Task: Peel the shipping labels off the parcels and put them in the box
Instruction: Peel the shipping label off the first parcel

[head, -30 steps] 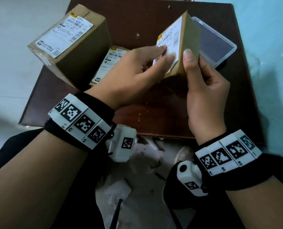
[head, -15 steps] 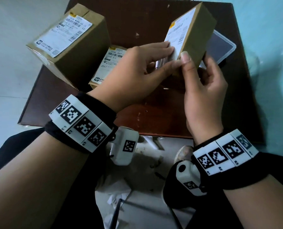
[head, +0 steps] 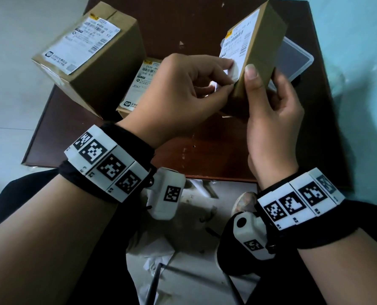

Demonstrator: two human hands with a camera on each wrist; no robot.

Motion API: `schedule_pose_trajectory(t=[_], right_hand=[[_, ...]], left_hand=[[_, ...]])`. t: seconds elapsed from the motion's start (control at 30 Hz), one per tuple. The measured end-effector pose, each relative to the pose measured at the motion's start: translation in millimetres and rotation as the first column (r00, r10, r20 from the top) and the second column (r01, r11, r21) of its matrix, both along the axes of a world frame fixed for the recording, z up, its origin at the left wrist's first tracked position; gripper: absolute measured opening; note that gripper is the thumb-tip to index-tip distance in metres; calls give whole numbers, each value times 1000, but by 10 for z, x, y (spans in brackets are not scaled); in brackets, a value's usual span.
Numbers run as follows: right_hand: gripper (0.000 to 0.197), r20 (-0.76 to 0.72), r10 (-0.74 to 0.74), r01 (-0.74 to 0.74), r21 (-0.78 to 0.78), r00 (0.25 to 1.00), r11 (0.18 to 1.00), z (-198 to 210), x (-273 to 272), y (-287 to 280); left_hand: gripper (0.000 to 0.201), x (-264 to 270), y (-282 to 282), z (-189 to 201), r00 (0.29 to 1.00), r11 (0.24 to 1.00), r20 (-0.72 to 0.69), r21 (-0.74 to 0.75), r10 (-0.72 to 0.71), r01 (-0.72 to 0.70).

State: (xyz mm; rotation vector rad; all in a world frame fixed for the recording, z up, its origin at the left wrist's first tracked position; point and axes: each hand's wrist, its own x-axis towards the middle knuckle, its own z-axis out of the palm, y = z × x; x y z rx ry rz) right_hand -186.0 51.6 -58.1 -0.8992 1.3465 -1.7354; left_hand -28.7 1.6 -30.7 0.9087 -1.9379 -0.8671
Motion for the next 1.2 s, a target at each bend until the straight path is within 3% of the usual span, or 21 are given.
schedule_pose_trajectory(t=[0.1, 0.27, 0.33, 0.47, 0.6, 0.73, 0.8, 0.93, 1.0, 1.2], right_hand=[[50, -4, 2, -2, 17, 1000, 1000, -11, -2, 1], [93, 23, 30, -32, 57, 999, 998, -30, -1, 21], [90, 13, 53, -54, 75, 999, 996, -6, 0, 39], [53, 23, 143, -144, 81, 990, 986, 62, 22, 48], [53, -41, 208, -204, 92, 977, 975, 97, 33, 34], [35, -60, 219, -213, 101, 974, 972, 127, 21, 45], [41, -52, 219, -213, 105, 974, 971, 125, 15, 54], [82, -100, 222, -207, 144, 970, 968, 79, 6, 42], [91, -113, 213, -195, 155, 970, 969, 59, 4, 32], [82, -144, 208, -184, 160, 968, 970, 69, -1, 50]], left_hand=[[11, -26, 7, -18, 999, 999, 12, -38, 36, -36], [13, -35, -15, -12, 997, 986, 77, -167, 25, -11], [12, -43, -14, -17, 996, 983, 82, -183, 27, -12], [11, -43, -11, 22, 996, 986, 8, -140, 90, -88], [13, 35, -71, 69, 983, 986, 79, -45, 163, -160], [16, 64, -55, 96, 989, 993, 123, 78, 76, -86], [20, 56, -49, 103, 992, 991, 114, 116, 54, -67], [23, 49, -53, 108, 993, 987, 116, 155, 25, -43], [23, 43, -49, 116, 993, 985, 112, 165, 23, -41], [18, 10, -27, 129, 997, 981, 75, 192, 12, -26]])
